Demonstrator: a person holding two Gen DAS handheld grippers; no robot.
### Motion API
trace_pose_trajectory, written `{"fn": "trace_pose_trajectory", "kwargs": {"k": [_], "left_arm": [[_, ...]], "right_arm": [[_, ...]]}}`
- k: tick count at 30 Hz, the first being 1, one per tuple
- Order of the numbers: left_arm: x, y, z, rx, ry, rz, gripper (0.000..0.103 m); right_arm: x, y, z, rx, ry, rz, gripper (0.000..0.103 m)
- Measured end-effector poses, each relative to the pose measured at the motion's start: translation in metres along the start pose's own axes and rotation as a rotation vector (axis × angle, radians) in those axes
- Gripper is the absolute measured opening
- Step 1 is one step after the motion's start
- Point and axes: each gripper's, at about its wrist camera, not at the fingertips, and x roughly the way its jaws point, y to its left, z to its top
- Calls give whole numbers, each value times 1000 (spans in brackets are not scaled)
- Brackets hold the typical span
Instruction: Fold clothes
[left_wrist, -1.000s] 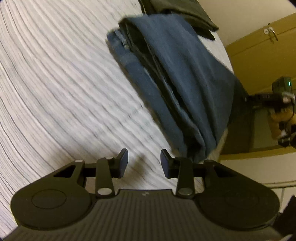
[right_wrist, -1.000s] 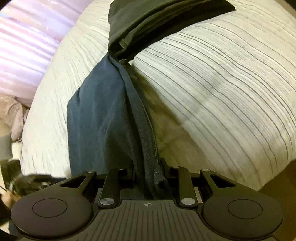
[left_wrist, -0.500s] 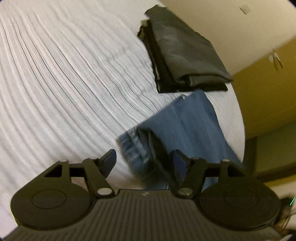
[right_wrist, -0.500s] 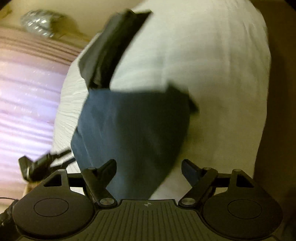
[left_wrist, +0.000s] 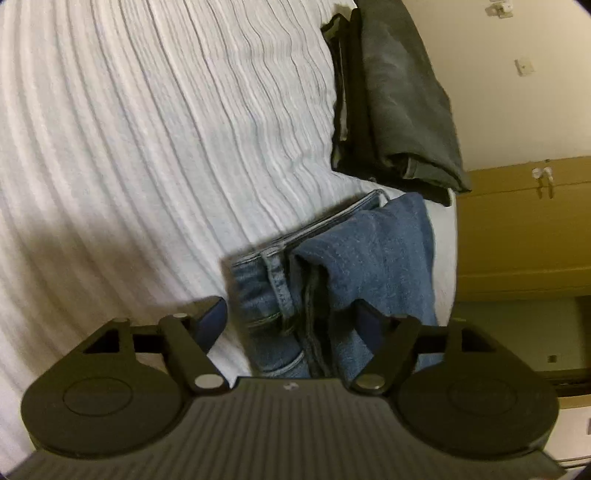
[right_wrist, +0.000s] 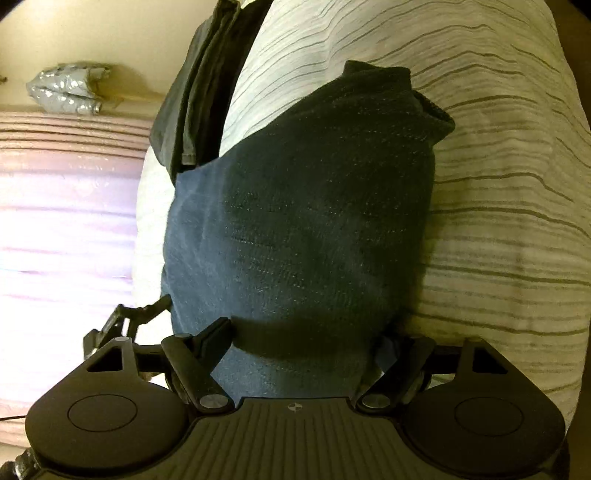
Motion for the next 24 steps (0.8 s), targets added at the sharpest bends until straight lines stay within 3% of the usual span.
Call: {"fn": "trace_pose_trajectory", "kwargs": {"k": [2,3,5,6,8,9,11,18,24], "left_arm": [[6,5,1,-30,5,-32,60],[7,8,1,-38,0,-41,49],[5,8,-2,-35,-19,-36,42],[1,5,-4,-20,-34,-34,37],[-12,-1,-11,13,-69,-34,29],[-20,-4,-14,27,-88,-37,22],[-41,-9,-26,36,-135,-47,20],[-106,-13,-105,-50,-305,-57,17],[-125,-7,-198,-234,-408,-46,16]], "right_arm": [[-2,-4,0,11,-13,11,81],[-3,-8,1,33,-24,20,81],[-5,-14,2,79,-46,34,80],[-6,-16,3,102,-57,40,75],[-9,-18,5,132,-61,27,45],[-11,-18,6,144,-57,29,40],[-16,-9,12,104,-24,20,27],[-29,37,42,-102,117,-33,21],[-27,92,65,-371,251,-89,21]]}}
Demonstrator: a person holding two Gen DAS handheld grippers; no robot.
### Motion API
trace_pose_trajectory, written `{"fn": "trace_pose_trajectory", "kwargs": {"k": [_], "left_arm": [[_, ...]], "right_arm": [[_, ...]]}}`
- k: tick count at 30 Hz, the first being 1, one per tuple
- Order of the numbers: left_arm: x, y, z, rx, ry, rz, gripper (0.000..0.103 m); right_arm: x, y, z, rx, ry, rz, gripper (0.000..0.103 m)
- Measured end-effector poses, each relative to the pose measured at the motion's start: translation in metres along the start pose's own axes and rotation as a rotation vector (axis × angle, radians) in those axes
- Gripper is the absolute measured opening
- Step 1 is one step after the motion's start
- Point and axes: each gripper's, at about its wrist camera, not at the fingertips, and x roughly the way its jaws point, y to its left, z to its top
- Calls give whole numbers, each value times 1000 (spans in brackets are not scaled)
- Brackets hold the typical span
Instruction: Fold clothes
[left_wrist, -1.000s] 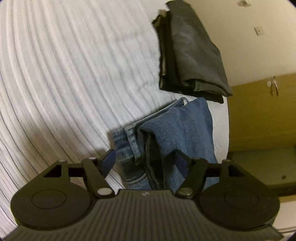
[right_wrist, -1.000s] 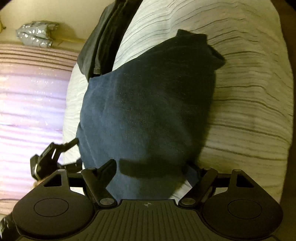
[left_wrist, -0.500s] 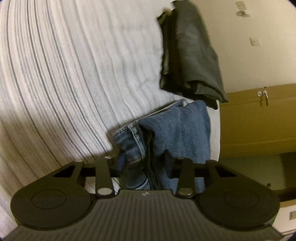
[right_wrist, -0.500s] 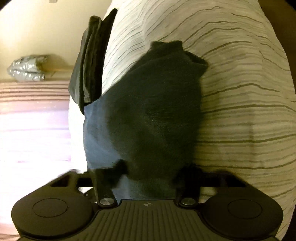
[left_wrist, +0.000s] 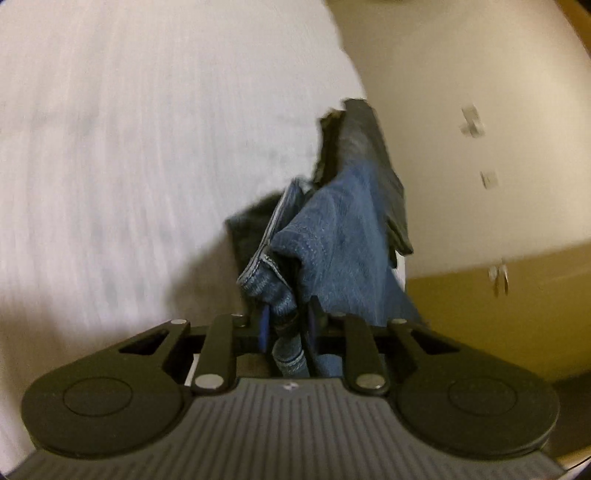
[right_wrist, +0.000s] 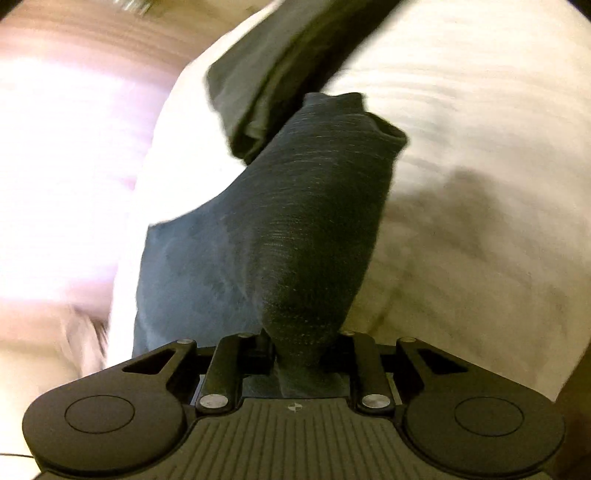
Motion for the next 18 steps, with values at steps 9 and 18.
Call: {"fn": "trace_pose_trajectory", "kwargs": {"k": [9,18], "left_arm": [[24,-5,31,171,-5,149,14],[31,-63,33,594,132,170,15]], "right_arm": [[34,-7,28,-88,-22,-170,40],[6,-5,-22,95,-225,-109,43]]}}
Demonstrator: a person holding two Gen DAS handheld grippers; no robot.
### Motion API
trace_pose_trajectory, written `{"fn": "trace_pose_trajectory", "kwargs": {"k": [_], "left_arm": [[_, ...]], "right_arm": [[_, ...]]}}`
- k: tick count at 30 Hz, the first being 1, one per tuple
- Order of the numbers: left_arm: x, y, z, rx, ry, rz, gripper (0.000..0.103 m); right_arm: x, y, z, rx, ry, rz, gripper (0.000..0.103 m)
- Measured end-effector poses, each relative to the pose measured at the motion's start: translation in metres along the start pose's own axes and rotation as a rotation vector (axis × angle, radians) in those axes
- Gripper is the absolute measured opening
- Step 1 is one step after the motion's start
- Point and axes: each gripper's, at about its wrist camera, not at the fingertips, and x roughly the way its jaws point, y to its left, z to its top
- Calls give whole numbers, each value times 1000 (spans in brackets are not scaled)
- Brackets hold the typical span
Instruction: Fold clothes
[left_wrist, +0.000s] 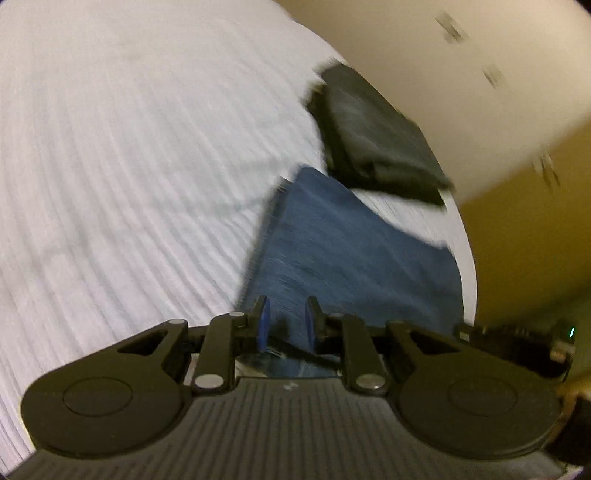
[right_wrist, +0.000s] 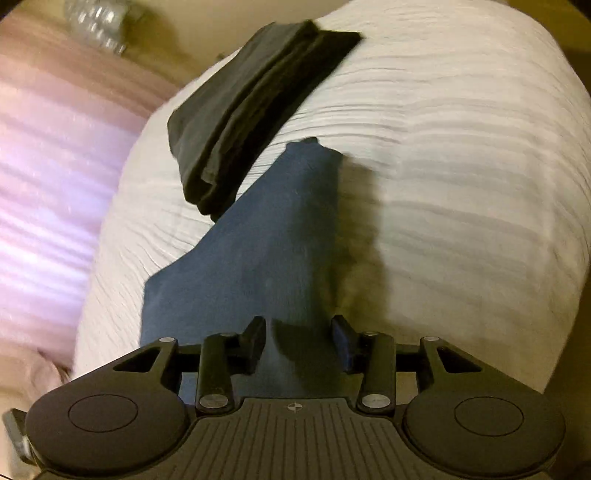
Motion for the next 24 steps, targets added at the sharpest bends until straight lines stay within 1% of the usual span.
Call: {"fn": "trace_pose_trajectory", "kwargs": {"k": [2,4,6,8,10,11,13,14,15,17,19,20,21,22,23,24], "left_arm": [[14,-22,0,110,44,-20,15],[33,-52,1,245,91,-64,18],[46,-85,3,377,119,-115,27],[58,-114,5,495,144,-153,32],[70,-139,6,587,172,-183,31],[73,-151,5,641,181,-197,31],[76,-174,-13,776,200,-219,35],[77,-186,-23,845,209,-230,41],[78,-194,-35,911,214,-224,45],[82,-208,-64,1052,213,-195,46],[84,-219,-92,1174,192,-154,46],[86,-223,-103,1218,181,-129,46],[87,-227,-112,1244,175,-113,46],[89,-230,-120,1265,170,-100,46],[90,-234,-127,1282,163,-77,46],[90,-236,-133,1290,157,-53,45]], "right_arm": [[-5,1,-11,29,6,20,43],[-10,-1,-27,46,19,42,43],[-24,-5,-43,48,26,52,43],[-31,-9,-54,63,43,59,43],[-31,-11,-65,66,51,51,43],[-34,-13,-66,80,36,56,44],[-38,-17,-68,109,5,67,44],[-41,-20,-64,123,-18,73,44],[-44,-23,-61,137,-41,78,44],[-48,-29,-49,168,-72,83,44],[-52,-36,-38,199,-102,87,45],[-54,-40,-32,215,-117,89,47],[-54,-40,-26,213,-118,87,61],[-54,-40,-20,210,-118,85,78],[-54,-41,-15,208,-119,83,80],[-49,-39,-9,191,-101,90,80]]}}
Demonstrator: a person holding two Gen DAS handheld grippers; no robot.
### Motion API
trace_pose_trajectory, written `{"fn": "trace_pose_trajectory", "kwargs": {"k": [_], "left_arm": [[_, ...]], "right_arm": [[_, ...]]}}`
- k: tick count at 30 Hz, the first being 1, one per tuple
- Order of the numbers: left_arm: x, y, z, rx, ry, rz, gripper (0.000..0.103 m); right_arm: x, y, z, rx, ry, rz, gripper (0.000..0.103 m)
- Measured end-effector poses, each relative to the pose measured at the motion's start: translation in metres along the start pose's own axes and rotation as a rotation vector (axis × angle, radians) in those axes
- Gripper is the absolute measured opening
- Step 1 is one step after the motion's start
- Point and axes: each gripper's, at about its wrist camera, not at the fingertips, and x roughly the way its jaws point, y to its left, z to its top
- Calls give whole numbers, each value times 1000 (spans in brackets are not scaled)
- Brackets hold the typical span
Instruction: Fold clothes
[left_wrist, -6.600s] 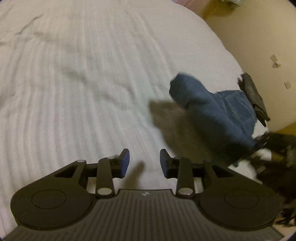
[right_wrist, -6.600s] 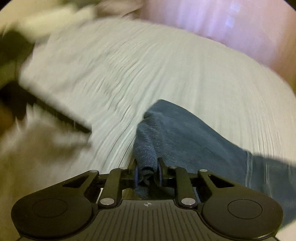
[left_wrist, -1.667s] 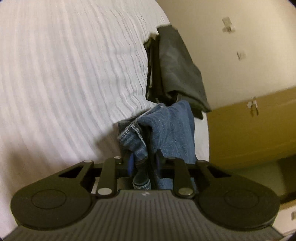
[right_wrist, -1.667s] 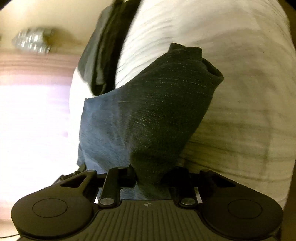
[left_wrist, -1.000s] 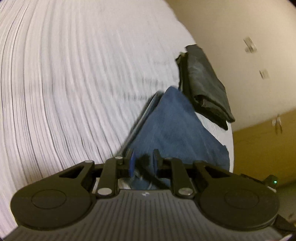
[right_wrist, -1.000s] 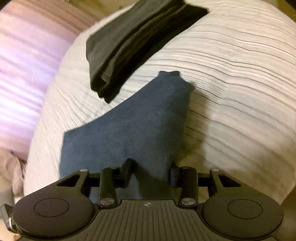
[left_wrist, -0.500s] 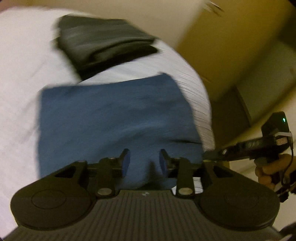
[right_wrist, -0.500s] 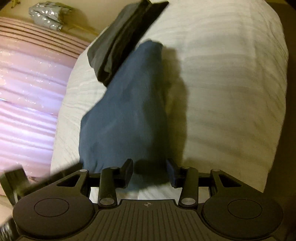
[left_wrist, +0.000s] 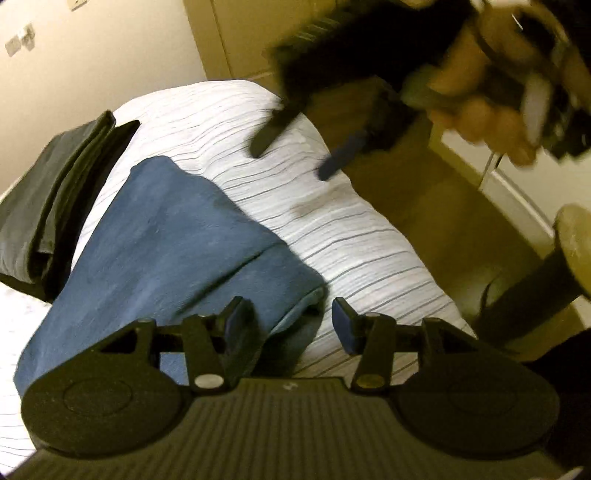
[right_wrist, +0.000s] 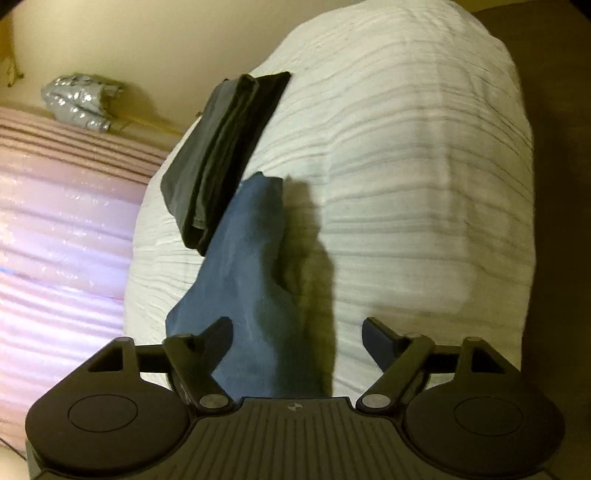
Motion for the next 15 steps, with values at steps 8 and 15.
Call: {"fn": "trace_pose_trajectory", "kwargs": {"k": [8,15], "left_arm": [[-1,8,14,-198,58,97,45],[-21,-14,7,-247,53,214,45]], "right_arm": [[49,13,28,-106,151,6,80],[36,21,21,-135,147,-1,80]]}}
